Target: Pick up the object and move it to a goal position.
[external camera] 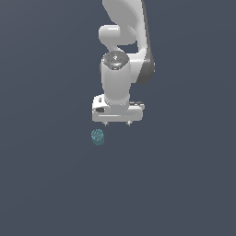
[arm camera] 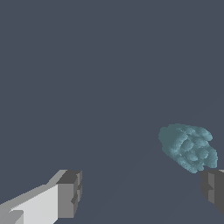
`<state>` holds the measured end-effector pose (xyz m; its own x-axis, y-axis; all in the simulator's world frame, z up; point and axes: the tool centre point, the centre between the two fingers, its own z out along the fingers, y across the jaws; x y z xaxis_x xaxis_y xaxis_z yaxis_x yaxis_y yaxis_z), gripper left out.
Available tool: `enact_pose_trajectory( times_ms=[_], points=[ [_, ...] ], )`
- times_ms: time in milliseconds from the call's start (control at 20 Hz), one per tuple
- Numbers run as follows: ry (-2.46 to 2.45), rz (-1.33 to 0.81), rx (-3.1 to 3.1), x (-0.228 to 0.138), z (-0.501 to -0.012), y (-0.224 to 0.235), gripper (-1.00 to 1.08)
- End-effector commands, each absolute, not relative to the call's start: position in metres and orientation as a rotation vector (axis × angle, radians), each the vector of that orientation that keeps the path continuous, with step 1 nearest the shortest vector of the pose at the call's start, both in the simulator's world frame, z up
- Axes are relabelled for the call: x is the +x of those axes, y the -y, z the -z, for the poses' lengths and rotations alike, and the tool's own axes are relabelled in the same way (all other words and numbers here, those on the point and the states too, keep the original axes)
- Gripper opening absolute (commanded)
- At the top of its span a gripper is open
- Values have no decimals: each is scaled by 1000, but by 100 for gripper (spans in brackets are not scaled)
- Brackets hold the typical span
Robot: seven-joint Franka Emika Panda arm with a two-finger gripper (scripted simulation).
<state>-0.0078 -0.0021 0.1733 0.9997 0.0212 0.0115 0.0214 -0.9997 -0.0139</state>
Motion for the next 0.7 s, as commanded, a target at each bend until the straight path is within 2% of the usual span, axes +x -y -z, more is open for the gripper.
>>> enact_pose_trajectory(
  times_ms=[0,650],
  points=[
    [35,18,-3127,-8,-173,2,100],
    [206,15,-3127,-7,-159,25,100]
  ],
)
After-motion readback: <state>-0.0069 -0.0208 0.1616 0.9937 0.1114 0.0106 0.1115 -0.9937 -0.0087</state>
